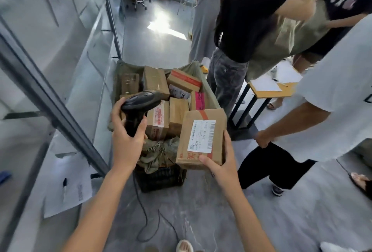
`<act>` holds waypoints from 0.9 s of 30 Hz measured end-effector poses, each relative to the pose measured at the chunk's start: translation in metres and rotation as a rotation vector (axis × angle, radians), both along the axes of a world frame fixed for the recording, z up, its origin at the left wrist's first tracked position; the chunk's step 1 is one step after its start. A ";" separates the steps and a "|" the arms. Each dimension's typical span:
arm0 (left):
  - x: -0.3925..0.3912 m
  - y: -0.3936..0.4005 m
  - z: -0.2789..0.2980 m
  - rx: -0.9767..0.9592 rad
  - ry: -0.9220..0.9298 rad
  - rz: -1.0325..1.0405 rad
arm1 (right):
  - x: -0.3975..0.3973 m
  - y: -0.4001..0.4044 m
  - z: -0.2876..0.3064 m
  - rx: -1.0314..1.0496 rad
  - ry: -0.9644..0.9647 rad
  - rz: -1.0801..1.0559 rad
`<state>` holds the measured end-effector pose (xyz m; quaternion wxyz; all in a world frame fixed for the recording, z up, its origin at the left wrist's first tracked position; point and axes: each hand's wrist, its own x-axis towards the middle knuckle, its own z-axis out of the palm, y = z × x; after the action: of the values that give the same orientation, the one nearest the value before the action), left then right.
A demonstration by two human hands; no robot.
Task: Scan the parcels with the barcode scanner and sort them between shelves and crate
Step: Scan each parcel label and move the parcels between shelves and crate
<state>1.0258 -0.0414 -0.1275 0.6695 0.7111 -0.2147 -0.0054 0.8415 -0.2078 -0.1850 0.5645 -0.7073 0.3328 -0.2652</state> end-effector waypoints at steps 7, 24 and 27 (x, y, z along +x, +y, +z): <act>0.059 -0.030 -0.007 0.015 0.050 0.077 | 0.080 -0.046 -0.003 -0.052 0.030 0.027; 0.190 -0.087 -0.012 -0.014 0.137 -0.123 | 0.224 -0.136 -0.011 -0.049 0.194 -0.076; 0.199 -0.091 -0.011 0.007 0.142 -0.141 | 0.245 -0.167 -0.016 0.023 0.213 -0.021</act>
<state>1.2250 -0.1329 -0.1388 0.6785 0.6945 -0.2159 -0.1036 1.0868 -0.3750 -0.2012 0.5313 -0.7215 0.4010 -0.1906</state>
